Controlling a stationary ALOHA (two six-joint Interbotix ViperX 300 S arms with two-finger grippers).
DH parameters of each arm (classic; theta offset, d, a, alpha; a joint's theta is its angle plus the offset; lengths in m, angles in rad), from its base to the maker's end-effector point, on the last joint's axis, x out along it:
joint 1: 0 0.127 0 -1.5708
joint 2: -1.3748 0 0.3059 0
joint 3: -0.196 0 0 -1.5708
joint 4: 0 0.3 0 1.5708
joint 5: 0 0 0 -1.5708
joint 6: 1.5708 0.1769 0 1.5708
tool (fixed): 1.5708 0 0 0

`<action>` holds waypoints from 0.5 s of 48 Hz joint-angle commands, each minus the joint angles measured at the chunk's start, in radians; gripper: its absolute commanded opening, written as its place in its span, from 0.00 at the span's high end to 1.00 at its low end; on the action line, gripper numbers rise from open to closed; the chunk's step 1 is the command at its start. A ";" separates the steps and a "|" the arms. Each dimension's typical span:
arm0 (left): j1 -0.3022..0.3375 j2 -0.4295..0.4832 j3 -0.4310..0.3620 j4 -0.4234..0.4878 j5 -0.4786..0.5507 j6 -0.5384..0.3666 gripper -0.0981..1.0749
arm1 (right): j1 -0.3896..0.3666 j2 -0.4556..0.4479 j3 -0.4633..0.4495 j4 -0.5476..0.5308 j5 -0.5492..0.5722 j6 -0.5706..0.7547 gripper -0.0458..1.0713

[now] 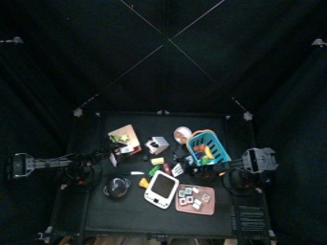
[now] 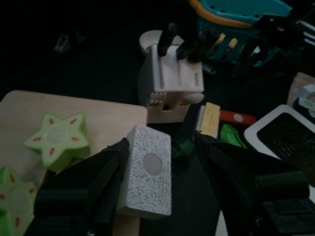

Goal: Grab egg sushi

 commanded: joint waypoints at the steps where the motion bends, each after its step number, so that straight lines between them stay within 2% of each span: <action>1: -0.026 -0.015 -0.031 0.014 -0.006 0.002 0.13 | -0.002 -0.014 -0.020 -0.054 -0.009 0.000 0.21; 9: -0.066 -0.048 -0.034 0.032 -0.006 0.002 0.13 | -0.002 0.000 -0.023 -0.176 -0.034 0.000 0.21; 18: -0.071 -0.054 -0.032 0.048 -0.005 0.002 0.13 | -0.011 0.020 -0.040 -0.204 -0.035 0.000 0.21; 24: -0.104 -0.054 -0.034 0.057 -0.003 0.003 0.13 | -0.014 0.035 -0.055 -0.239 -0.035 0.000 0.21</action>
